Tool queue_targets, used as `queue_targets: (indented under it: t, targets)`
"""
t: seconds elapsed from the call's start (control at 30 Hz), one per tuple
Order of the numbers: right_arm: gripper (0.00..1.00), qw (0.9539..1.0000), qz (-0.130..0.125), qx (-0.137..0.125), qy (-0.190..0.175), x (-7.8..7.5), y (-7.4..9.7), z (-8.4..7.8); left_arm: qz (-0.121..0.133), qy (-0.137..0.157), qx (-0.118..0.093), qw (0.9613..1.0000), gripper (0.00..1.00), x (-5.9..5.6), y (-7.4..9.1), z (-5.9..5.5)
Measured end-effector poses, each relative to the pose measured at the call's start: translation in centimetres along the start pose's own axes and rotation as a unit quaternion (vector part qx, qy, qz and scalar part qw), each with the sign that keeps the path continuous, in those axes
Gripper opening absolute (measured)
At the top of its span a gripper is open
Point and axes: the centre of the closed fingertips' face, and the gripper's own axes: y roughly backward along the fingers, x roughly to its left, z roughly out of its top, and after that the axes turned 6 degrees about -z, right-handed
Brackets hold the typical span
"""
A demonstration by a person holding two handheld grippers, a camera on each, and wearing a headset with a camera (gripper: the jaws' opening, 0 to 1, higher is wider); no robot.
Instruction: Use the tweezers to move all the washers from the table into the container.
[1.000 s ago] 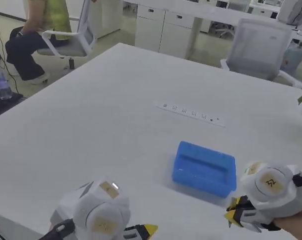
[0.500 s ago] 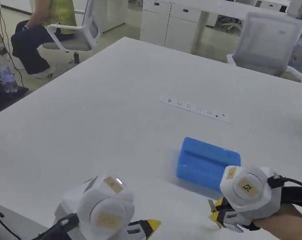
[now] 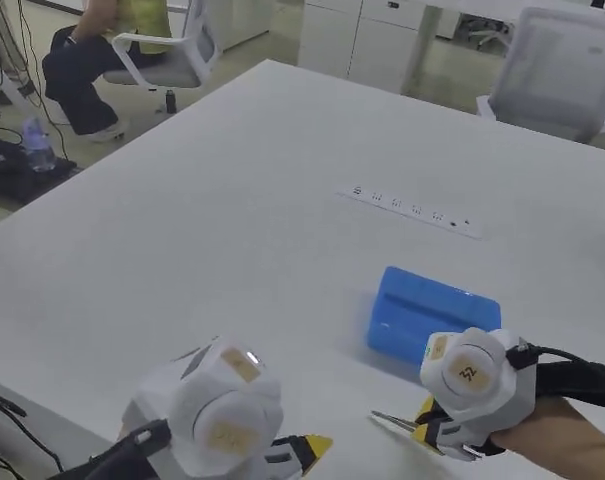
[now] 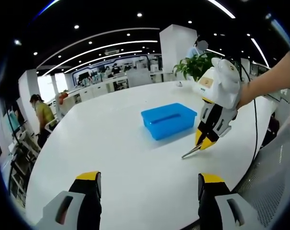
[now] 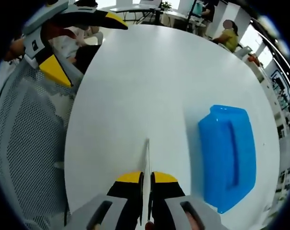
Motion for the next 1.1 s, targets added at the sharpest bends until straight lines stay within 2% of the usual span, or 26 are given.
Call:
queue_targets:
  t: [0.3, 0.43, 0.53, 0.6, 0.63, 0.7, 0.77, 0.83, 0.87, 0.93, 1.03, 1.1]
  targets:
    - [0.04, 0.9997, 0.013, 0.014, 0.012, 0.3, -0.9, -1.0, -0.003, -0.002, 0.006, 1.0, 0.85, -0.2, -0.1, -0.2]
    - [0.04, 0.9998, 0.01, 0.009, 0.017, 0.4, -1.0, -1.1, -0.006, -0.003, 0.008, 1.0, 0.85, -0.3, -0.1, -0.3]
    - [0.05, 1.0, 0.001, -0.002, -0.004, 0.3, -0.9, -0.8, -0.007, -0.006, 0.008, 0.9999, 0.85, -0.4, -0.1, -0.3]
    - [0.05, 0.9993, -0.012, -0.006, -0.036, 0.1, -0.7, -0.8, -0.007, -0.007, 0.008, 0.9999, 0.85, -0.4, -0.1, -0.2]
    - [0.05, 0.9993, -0.012, -0.009, -0.034, 0.0, -0.4, -0.7, -0.007, -0.007, 0.008, 0.9999, 0.85, -0.4, -0.1, -0.2]
    - [0.07, 0.9973, -0.027, -0.027, -0.063, -0.3, 0.4, -0.5, -0.006, -0.008, 0.005, 0.9999, 0.85, -0.3, 0.0, -0.1]
    - [0.11, 0.9914, -0.036, -0.049, -0.116, -0.4, 1.8, -0.2, -0.005, -0.006, 0.001, 1.0, 0.85, -0.3, 0.0, 0.0]
    - [0.15, 0.9823, -0.051, -0.082, -0.16, -0.6, 3.4, 0.3, -0.004, -0.003, -0.005, 1.0, 0.86, -0.2, 0.1, 0.2]
    - [0.15, 0.9731, -0.064, -0.106, -0.194, -0.6, 4.8, 0.5, -0.004, 0.0, -0.008, 1.0, 0.86, -0.2, 0.2, 0.3]
    - [0.17, 0.9601, -0.087, -0.131, -0.231, -0.4, 6.6, 0.1, -0.008, 0.005, -0.009, 0.9999, 0.87, -0.3, 0.2, 0.4]
    - [0.22, 0.9462, -0.116, -0.135, -0.27, 0.2, 8.5, -1.5, -0.016, 0.001, -0.011, 0.9998, 0.9, -0.8, 0.2, 0.6]
    - [0.25, 0.9331, -0.141, -0.146, -0.297, 0.3, 9.9, -2.4, -0.021, -0.009, -0.013, 0.9996, 0.91, -1.1, 0.4, 0.9]
